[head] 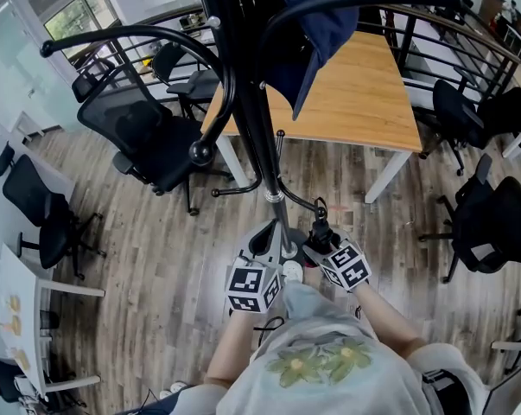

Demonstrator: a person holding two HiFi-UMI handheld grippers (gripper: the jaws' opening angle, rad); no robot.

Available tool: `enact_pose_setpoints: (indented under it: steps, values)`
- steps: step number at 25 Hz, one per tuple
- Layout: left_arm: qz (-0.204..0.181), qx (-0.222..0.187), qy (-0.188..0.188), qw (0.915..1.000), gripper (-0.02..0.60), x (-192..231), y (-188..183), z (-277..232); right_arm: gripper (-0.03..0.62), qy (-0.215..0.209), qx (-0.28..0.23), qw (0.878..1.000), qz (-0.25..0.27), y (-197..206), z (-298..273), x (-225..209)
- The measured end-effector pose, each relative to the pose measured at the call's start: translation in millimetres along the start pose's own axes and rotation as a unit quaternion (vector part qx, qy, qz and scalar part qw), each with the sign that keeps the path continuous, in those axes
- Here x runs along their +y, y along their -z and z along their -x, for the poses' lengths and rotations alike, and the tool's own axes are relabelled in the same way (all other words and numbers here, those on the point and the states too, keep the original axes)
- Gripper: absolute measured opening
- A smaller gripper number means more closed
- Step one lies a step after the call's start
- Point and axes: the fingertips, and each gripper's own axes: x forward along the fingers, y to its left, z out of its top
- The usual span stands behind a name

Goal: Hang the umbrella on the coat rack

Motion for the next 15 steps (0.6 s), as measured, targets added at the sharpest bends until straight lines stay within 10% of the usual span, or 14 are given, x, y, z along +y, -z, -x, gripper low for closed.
enact_pose_setpoints:
  steps: [15]
  values:
    - [0.007, -0.001, -0.004, 1.0000, 0.011, 1, 3, 2, 0.235, -0.012, 0.019, 0.999, 0.023, 2, -15, 3]
